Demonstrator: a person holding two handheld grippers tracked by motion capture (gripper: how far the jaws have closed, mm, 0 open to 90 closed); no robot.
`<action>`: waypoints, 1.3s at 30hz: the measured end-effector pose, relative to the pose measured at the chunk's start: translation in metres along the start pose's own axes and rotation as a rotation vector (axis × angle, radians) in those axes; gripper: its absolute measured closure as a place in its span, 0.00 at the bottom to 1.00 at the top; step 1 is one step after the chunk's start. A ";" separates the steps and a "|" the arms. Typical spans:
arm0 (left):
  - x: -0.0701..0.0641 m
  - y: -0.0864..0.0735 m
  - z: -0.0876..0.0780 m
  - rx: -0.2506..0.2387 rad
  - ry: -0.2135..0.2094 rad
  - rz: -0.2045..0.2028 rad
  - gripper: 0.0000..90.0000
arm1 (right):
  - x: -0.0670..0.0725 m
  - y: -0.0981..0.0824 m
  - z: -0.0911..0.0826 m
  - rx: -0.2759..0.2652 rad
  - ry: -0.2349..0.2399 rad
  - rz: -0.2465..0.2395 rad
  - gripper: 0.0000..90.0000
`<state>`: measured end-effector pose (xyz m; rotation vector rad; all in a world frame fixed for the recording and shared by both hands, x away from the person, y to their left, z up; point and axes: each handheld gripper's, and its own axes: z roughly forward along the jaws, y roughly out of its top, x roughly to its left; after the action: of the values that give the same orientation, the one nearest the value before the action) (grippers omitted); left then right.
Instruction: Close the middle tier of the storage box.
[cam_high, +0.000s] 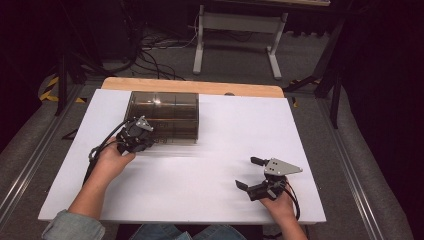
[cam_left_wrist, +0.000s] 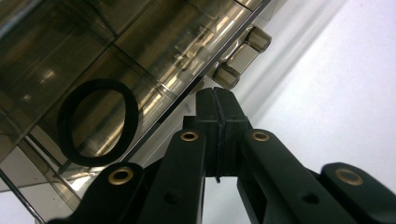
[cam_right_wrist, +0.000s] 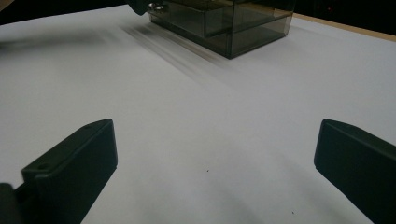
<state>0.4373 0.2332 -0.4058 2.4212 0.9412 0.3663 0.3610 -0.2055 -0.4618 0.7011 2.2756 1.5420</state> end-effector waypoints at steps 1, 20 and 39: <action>0.000 0.000 0.001 -0.004 0.006 0.000 0.99 | 0.000 0.000 0.000 0.000 0.000 0.000 0.00; 0.012 0.002 0.007 -0.068 0.019 -0.053 0.99 | -0.001 0.000 0.000 -0.003 0.000 0.000 0.00; 0.016 0.005 0.016 -0.117 0.052 -0.093 0.99 | 0.000 0.000 0.000 0.001 0.000 -0.001 0.00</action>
<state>0.4587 0.2353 -0.4155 2.2633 1.0224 0.4398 0.3614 -0.2055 -0.4619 0.6999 2.2762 1.5402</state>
